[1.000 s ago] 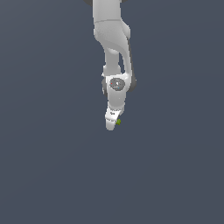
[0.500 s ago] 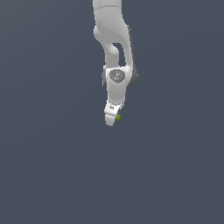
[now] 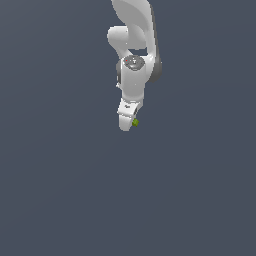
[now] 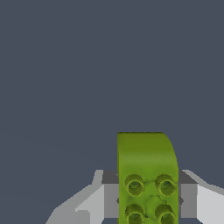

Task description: Pick up the object and move it to a goal position.

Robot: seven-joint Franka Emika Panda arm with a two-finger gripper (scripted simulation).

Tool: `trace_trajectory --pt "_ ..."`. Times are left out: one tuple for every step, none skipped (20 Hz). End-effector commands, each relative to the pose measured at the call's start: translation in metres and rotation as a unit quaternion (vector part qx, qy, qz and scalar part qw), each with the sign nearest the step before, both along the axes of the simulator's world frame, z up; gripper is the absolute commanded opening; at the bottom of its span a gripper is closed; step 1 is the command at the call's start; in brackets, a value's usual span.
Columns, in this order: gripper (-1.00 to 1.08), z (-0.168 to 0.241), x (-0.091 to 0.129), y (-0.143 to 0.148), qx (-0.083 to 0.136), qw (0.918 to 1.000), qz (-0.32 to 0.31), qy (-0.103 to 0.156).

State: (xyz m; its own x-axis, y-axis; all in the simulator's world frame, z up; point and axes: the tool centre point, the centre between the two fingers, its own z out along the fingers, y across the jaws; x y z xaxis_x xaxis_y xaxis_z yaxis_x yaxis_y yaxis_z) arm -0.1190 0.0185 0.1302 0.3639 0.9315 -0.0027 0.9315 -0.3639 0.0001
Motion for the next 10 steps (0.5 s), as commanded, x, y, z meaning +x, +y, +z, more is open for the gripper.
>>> trace_trajectory --pt "-1.0 0.022 -0.004 0.0 0.0 1.0 0.0 0.0" --pt "-1.0 0.032 -0.006 0.0 0.001 1.0 0.0 0.0" --pt "-1.0 0.041 -0.007 0.0 0.001 1.0 0.0 0.0" --pt "-1.0 0.05 -0.009 -0.001 0.001 1.0 0.0 0.0" --pt "-1.0 0.06 -0.011 -0.001 0.001 1.0 0.0 0.0" --pt "-1.0 0.07 -0.012 -0.001 0.002 1.0 0.001 0.0" --pt "-1.0 0.079 -0.014 -0.001 0.002 1.0 0.001 0.0" --pt "-1.0 0.088 -0.015 -0.001 0.002 1.0 0.001 0.0" --pt "-1.0 0.097 -0.017 -0.001 0.003 1.0 0.001 0.0" --pt "-1.0 0.106 -0.018 -0.001 0.003 1.0 0.001 0.0"
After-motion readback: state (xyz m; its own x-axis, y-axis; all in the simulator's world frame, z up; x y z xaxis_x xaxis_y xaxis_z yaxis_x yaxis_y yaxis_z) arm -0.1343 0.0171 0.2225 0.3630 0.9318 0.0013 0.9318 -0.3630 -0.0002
